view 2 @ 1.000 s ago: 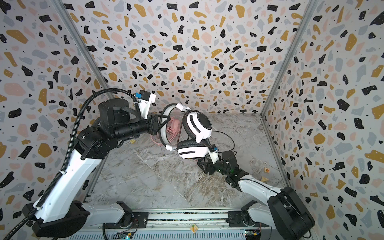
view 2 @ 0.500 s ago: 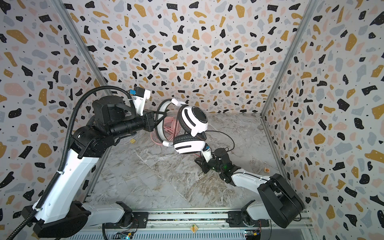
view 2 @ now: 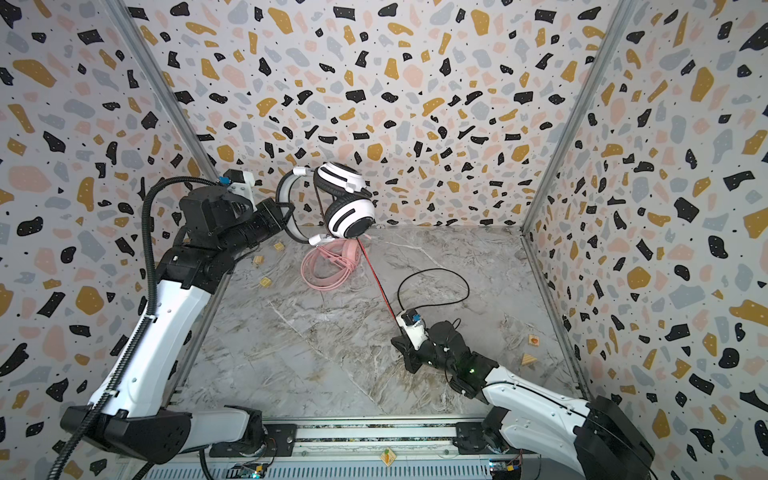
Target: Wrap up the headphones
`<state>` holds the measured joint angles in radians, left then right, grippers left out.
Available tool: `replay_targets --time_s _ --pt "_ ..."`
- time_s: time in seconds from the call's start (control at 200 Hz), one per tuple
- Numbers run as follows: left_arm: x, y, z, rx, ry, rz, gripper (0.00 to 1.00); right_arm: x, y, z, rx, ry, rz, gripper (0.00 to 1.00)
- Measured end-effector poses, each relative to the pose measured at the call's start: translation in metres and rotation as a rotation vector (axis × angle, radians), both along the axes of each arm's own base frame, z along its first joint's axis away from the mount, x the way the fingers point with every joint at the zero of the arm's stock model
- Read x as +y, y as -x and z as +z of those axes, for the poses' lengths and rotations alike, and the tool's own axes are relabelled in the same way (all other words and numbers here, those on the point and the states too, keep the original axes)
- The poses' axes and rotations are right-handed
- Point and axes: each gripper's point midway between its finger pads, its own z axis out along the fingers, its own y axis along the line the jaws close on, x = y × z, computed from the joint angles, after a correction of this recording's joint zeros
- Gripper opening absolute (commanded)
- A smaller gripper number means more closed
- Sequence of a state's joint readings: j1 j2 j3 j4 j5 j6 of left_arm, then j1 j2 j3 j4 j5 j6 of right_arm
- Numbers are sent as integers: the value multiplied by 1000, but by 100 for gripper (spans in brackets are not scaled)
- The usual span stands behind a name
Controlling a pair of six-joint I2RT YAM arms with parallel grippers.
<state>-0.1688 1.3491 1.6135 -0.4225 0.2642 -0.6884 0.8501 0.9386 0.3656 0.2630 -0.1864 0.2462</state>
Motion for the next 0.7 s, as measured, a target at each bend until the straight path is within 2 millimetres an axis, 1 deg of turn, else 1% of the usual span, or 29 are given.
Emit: replay_targets --time_s 0.135,0.24,0.29,0.355,0.43,0.526,0.591,0.701 --pt "10 -31 -27 72 19 40 0 -7 8 14 -26 -22 -29 4" --pt "14 -44 -43 108 6 70 0 -12 12 16 -25 -11 -53 4" --pt "16 -46 -47 116 -2 85 0 -12 15 15 -20 5 -55 4" --pt "21 -46 -48 112 -13 112 0 -10 19 18 -19 28 -51 4" --pt "29 -44 -50 97 -26 157 0 -3 25 32 -34 40 -40 4" --pt "45 -39 -56 86 -48 240 0 8 34 50 -64 54 -17 4" --pt "57 -37 -64 87 -68 306 0 17 40 60 -80 77 2 4" --pt "78 -33 -83 113 -109 417 0 33 51 72 -114 120 32 4"
